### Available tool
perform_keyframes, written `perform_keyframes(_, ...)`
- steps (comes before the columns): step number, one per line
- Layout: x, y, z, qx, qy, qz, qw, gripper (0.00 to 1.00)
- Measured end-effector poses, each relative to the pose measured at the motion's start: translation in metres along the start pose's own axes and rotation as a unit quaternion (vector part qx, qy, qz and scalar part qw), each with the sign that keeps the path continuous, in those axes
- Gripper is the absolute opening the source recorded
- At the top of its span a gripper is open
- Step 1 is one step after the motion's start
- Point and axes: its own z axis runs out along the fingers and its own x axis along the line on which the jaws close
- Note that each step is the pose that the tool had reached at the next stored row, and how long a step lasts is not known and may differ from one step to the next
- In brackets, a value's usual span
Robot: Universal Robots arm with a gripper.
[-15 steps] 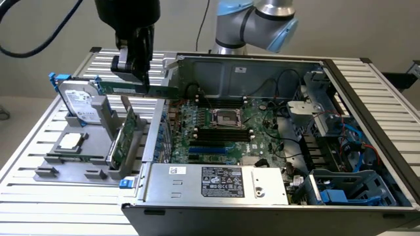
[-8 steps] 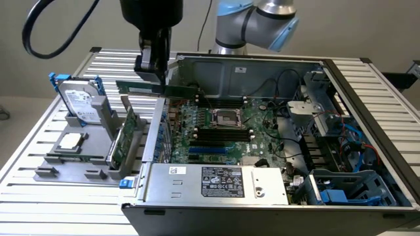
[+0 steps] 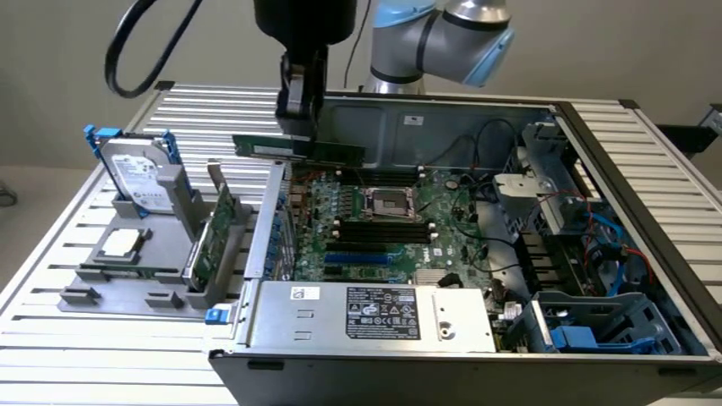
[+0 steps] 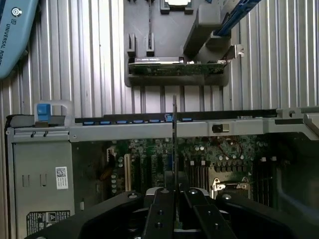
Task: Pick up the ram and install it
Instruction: 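Pick up the ram and move it above insertion slot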
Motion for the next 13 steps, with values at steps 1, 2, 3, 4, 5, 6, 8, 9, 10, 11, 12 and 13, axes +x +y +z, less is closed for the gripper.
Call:
perform_keyframes(1, -0.002, -0.0035, 0.0, 0.0, 0.0001, 0.0, 1.0, 0.13)
perform_keyframes(2, -0.004, -0.007, 0.0002, 0.0, 0.0001, 0.0, 1.0, 0.13)
perform_keyframes(3, -0.007, -0.0108, 0.0003, 0.0, 0.0002, 0.0, 1.0, 0.13)
perform_keyframes(4, -0.009, -0.0146, 0.0005, 0.0, 0.0005, 0.0, 1.0, 0.13)
perform_keyframes(5, -0.011, -0.0188, 0.0007, 0.0, 0.0008, 0.0, 1.0, 0.13)
perform_keyframes(6, -0.014, -0.0227, 0.0011, 0.0, 0.0011, 0.0, 1.0, 0.13)
perform_keyframes(8, -0.019, -0.0294, 0.0027, 0.0001, 0.0021, 0.0, 1.0, 0.13)
perform_keyframes(9, -0.023, -0.0324, 0.0038, 0.0001, 0.0026, 0.0, 1.0, 0.13)
perform_keyframes(10, -0.026, -0.0352, 0.005, 0.0001, 0.0031, 0.0, 1.0, 0.13)
perform_keyframes(11, -0.03, -0.0377, 0.0062, 0.0001, 0.0036, 0.0, 1.0, 0.13)
perform_keyframes(12, -0.033, -0.0399, 0.0075, 0.0002, 0.0041, 0.0, 1.0, 0.13)
perform_keyframes(13, -0.037, -0.0418, 0.0089, 0.0002, 0.0049, 0.0, 1.0, 0.13)
